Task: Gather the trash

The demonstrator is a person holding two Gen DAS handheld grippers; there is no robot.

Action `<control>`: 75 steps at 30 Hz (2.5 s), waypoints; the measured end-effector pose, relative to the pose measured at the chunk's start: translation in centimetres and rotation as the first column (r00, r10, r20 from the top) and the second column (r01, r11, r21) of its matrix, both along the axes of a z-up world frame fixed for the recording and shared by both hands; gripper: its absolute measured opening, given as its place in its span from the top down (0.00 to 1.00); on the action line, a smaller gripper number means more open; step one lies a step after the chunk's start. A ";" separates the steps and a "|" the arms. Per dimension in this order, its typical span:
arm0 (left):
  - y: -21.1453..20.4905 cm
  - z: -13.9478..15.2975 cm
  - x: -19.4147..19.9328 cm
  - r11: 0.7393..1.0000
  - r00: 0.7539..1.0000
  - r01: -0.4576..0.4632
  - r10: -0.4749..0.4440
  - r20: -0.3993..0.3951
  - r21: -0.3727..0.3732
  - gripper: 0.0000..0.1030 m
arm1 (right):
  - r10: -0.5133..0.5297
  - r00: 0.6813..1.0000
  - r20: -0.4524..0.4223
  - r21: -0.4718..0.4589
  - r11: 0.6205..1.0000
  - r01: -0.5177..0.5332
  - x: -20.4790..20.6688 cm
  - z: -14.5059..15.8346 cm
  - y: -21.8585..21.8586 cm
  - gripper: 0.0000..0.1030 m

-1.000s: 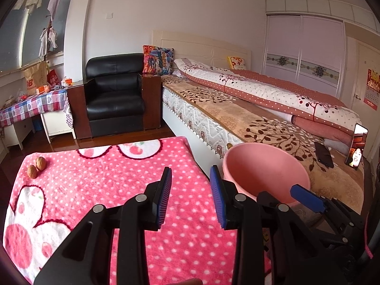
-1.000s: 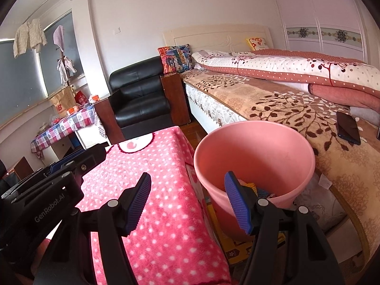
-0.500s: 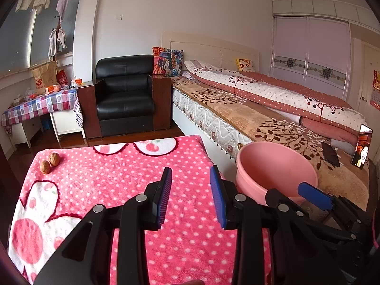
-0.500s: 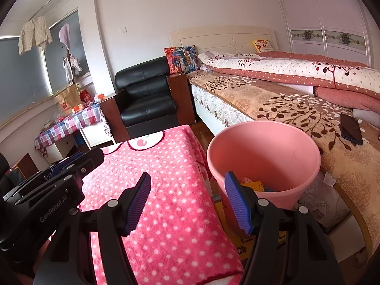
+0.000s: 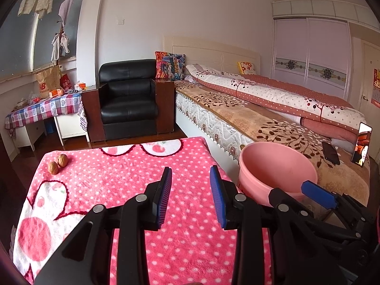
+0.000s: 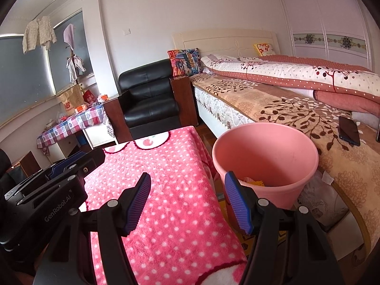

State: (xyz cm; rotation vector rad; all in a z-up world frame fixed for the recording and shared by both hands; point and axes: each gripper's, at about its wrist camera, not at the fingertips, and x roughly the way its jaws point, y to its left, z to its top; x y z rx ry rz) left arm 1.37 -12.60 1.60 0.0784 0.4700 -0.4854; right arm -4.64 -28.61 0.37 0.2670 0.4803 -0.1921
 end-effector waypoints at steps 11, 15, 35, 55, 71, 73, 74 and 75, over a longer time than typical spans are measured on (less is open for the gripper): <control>0.7 0.3 -1.4 1.000 1.000 -0.016 0.016 0.016 -0.011 0.67 | 0.018 1.000 0.003 -0.008 1.000 -0.018 -1.2 0.0 0.9 0.38; 0.8 0.3 -1.6 1.000 1.000 -0.015 0.015 0.018 -0.010 0.67 | 0.018 1.000 0.001 -0.008 1.000 -0.018 -1.6 -0.1 1.1 0.38; 1.0 0.4 -2.2 1.000 1.000 -0.011 0.011 0.022 -0.016 0.67 | 0.019 1.000 0.001 -0.008 1.000 -0.019 -1.7 -0.1 1.2 0.38; 0.7 0.2 -1.8 1.000 1.000 -0.012 0.012 -0.001 -0.014 0.67 | 0.022 1.000 -0.015 -0.006 1.000 -0.022 -1.5 -0.5 1.0 0.38; 0.9 -0.1 -1.1 1.000 1.000 -0.016 0.016 -0.009 -0.008 0.67 | 0.028 0.999 -0.026 -0.004 1.000 -0.028 -0.9 -0.6 0.7 0.38; 0.9 -0.2 -1.0 1.000 1.000 -0.017 0.017 -0.010 -0.007 0.67 | 0.029 0.999 -0.029 -0.004 1.000 -0.030 -0.7 -0.8 0.8 0.38; 0.9 -0.3 -0.9 1.000 1.000 -0.017 0.017 -0.011 -0.007 0.67 | 0.030 0.999 -0.030 -0.005 1.000 -0.030 -0.6 -0.8 0.8 0.38; 0.9 -0.3 -0.9 1.000 1.000 -0.017 0.017 -0.011 -0.007 0.67 | 0.031 0.999 -0.031 -0.007 0.999 -0.032 -0.5 -0.9 0.8 0.38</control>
